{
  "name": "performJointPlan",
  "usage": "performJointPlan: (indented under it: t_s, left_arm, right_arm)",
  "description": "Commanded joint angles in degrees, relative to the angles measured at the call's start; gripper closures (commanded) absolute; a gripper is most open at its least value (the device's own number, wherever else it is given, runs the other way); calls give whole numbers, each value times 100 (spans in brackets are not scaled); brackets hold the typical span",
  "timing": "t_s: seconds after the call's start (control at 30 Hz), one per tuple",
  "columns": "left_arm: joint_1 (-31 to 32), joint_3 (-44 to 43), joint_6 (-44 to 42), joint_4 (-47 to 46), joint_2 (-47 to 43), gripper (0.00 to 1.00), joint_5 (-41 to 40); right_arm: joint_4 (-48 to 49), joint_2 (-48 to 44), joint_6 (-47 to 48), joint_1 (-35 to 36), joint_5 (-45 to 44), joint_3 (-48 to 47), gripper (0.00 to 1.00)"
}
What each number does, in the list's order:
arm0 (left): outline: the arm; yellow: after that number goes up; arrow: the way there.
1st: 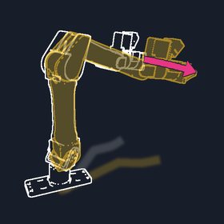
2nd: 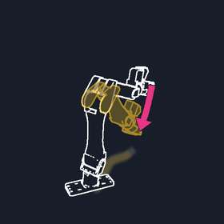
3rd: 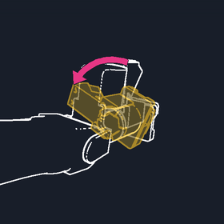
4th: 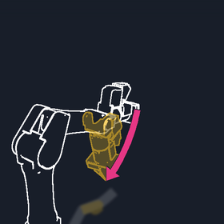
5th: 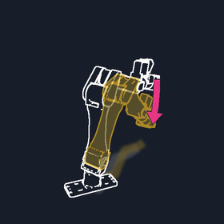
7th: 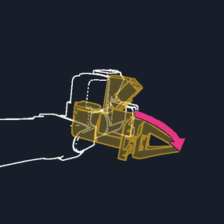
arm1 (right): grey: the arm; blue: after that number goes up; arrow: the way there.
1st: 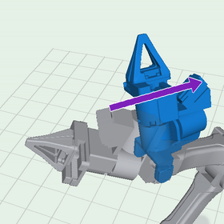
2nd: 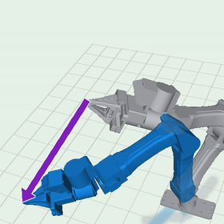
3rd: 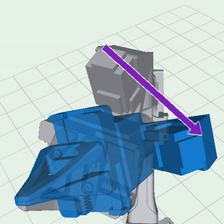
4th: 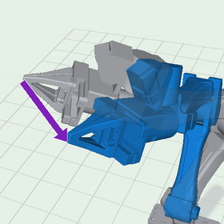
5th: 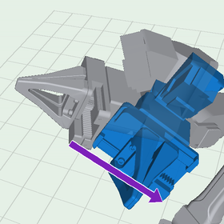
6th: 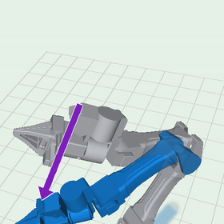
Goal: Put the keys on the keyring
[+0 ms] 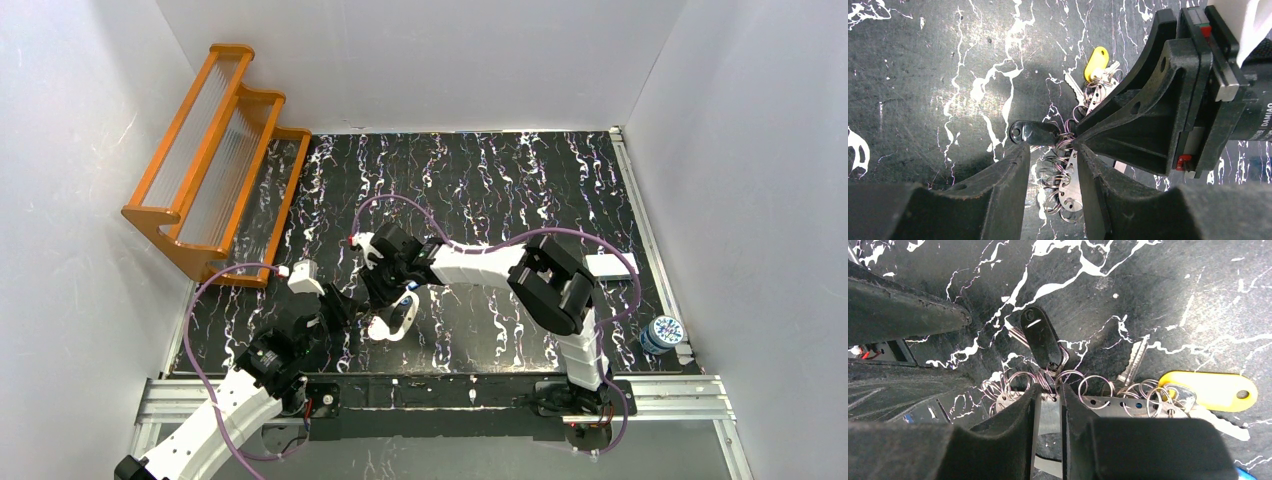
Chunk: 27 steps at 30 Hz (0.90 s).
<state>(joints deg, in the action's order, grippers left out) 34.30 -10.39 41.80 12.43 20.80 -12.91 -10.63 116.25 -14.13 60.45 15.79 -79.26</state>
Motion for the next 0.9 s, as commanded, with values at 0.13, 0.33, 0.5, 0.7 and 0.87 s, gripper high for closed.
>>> performJointPlan:
  t_s: [0.13,0.33,0.5,0.7,0.87]
  left_arm:
    - [24,-59,-62,-35,32,61,-118]
    - [24,-59,-65,-55,38,61,-124]
    - [24,-63,-75,-64,47,61,-125]
    - [24,-50,-63,-94,66,61,-116]
    - [24,-51,-70,-99,74,61,-107]
  right_arm:
    - [-18,53,203,84,90,-193,71]
    - [169,-322,205,84,134,107,68]
    - [250,-602,124,81,86,332,58]
    - [143,-627,-225,81,-17,411,61]
    - [210,-733,-454,81,-1,595,63]
